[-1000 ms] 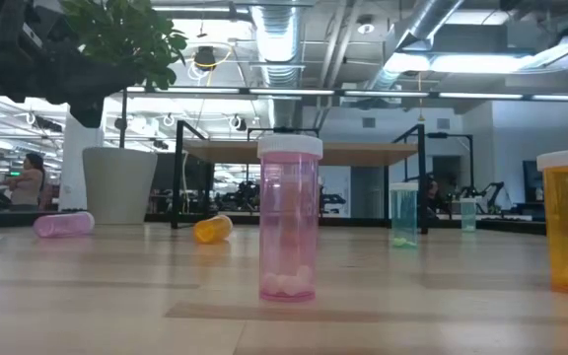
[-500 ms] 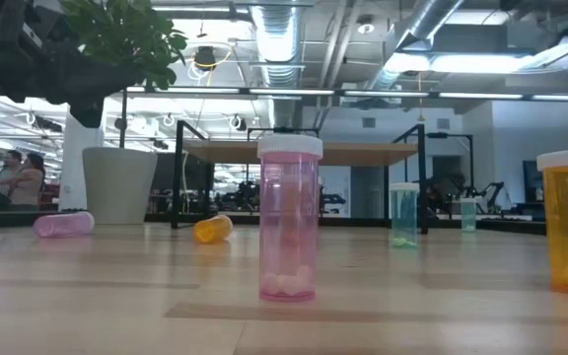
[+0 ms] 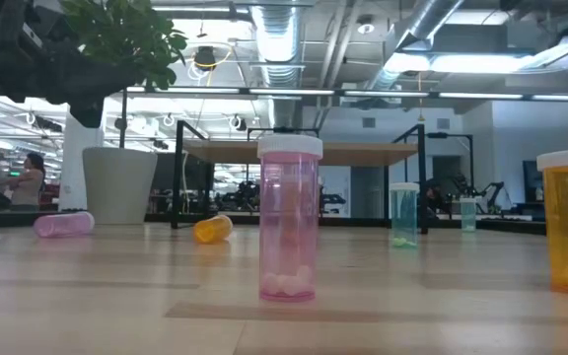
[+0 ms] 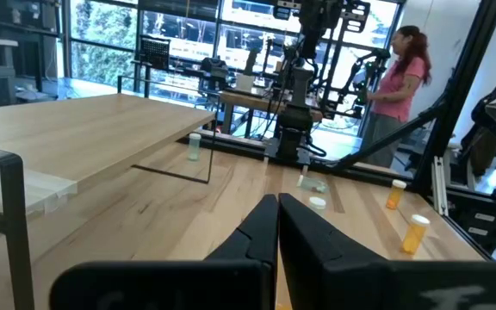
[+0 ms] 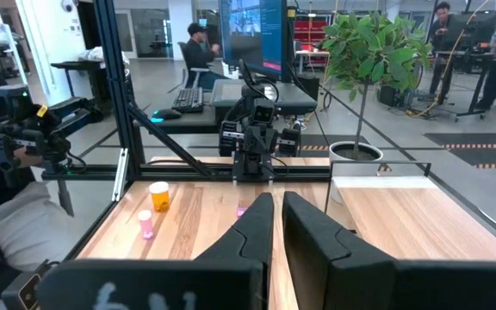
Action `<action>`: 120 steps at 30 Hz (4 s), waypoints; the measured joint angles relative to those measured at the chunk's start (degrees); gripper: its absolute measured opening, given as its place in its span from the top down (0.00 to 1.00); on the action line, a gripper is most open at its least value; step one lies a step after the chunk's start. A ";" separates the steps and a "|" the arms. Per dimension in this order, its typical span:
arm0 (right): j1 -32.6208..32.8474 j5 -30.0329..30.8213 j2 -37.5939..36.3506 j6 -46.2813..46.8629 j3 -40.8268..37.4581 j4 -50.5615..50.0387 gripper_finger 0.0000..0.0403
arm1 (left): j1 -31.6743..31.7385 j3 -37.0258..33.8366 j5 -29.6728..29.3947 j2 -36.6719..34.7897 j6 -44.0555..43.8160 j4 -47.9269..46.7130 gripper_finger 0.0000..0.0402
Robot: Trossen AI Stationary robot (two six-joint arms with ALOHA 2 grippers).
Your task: Pick and place medicine bottles onto shelf by color
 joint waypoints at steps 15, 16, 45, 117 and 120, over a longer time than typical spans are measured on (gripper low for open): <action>-0.01 0.00 0.00 0.00 0.00 0.00 0.86 | 0.00 0.00 0.01 0.00 0.00 -0.01 1.00; -0.01 -0.01 0.00 0.00 0.00 0.00 0.86 | -0.02 0.00 0.01 0.00 0.00 0.01 1.00; -0.01 0.01 0.00 0.00 0.00 0.00 0.86 | 0.00 0.00 0.01 0.02 0.00 0.00 1.00; 0.00 0.01 0.00 0.00 0.00 0.00 0.86 | 0.00 -0.01 0.01 0.01 0.00 0.00 1.00; 0.01 0.01 0.00 0.00 0.00 0.00 0.86 | -0.02 0.00 0.01 0.00 0.00 -0.01 1.00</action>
